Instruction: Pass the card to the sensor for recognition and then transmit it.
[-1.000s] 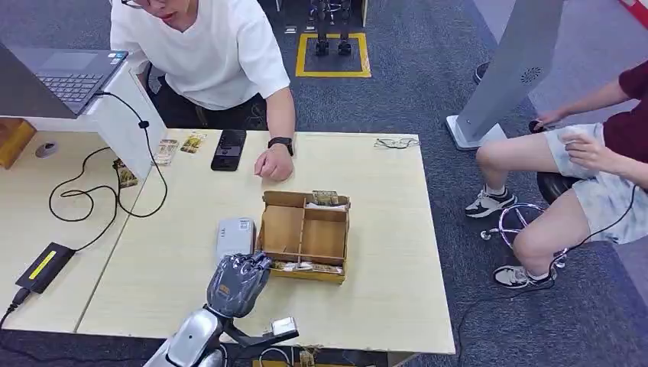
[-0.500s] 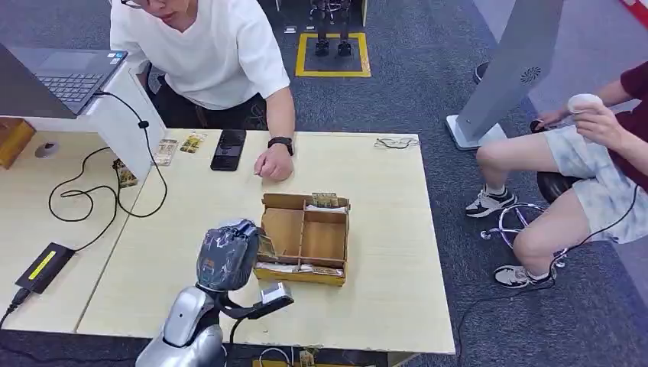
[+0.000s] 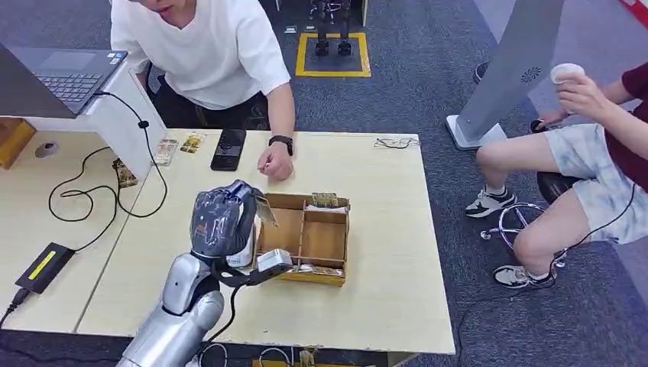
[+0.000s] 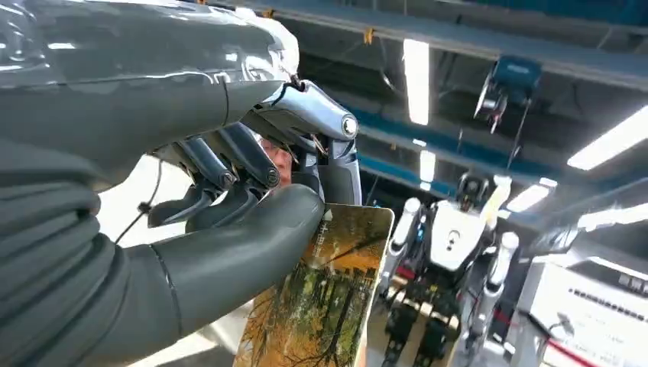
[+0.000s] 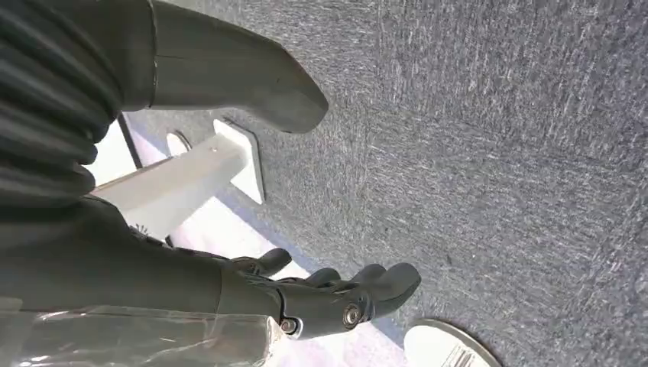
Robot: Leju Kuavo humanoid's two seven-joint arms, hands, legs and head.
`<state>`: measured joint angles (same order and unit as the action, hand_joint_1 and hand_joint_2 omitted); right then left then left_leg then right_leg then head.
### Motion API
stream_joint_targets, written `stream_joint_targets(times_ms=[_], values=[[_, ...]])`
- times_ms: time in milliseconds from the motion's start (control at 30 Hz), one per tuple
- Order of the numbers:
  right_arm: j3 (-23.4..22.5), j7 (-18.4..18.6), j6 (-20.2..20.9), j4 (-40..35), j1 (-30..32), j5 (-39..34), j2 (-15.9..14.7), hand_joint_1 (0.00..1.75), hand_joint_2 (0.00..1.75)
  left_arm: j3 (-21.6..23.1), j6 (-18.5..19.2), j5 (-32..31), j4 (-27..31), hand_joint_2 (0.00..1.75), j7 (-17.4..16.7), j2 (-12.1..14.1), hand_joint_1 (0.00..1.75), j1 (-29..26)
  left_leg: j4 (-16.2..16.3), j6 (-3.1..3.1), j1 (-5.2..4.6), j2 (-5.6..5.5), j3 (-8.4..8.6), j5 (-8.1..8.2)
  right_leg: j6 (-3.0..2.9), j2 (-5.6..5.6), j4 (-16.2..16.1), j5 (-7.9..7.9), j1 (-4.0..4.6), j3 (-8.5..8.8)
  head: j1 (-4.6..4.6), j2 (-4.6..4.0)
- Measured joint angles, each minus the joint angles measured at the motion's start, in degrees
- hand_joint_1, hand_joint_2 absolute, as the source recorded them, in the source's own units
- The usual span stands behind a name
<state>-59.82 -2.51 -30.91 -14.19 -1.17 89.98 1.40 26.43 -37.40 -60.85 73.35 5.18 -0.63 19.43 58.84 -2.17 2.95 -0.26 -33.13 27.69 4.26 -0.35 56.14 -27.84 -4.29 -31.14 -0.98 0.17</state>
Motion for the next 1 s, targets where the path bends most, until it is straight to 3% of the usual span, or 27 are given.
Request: stream_joint_targets(times_ms=[200,400,833,1000], values=[[1.27,0.79,-0.02,0.26,-0.65,0.00,0.00,0.00,1.75,-0.02,0.77,2.15,-0.46,1.75,-0.99,-0.96,1.75,4.16,0.01,0.00,0.00,0.00,-0.01,-0.01,-0.03,0.00,0.00,0.03,0.00,-0.02,0.00,0.00],[3.41,1.90,0.17,0.61,-1.84,0.02,0.00,0.00,1.75,-0.37,3.28,6.71,-5.73,1.75,-2.10,-3.65,1.75,12.17,0.02,-0.01,0.00,0.00,-0.01,-0.06,0.00,0.01,0.00,0.09,0.00,-0.02,0.00,0.00],[5.95,2.60,0.76,0.96,-2.94,-0.02,0.00,0.00,1.75,-0.48,4.66,4.24,-17.03,1.75,-6.71,-6.78,1.75,21.75,0.03,0.01,0.00,0.01,-0.05,-0.08,0.00,0.05,0.01,0.08,0.00,-0.06,0.00,0.00],[10.18,4.57,0.46,0.96,-2.90,0.02,0.00,0.00,1.75,-0.50,4.70,4.48,-21.77,1.75,-7.93,-7.74,1.75,24.20,0.03,0.01,0.00,0.02,-0.04,-0.09,0.00,0.07,0.01,0.09,0.00,-0.06,0.00,0.00]])
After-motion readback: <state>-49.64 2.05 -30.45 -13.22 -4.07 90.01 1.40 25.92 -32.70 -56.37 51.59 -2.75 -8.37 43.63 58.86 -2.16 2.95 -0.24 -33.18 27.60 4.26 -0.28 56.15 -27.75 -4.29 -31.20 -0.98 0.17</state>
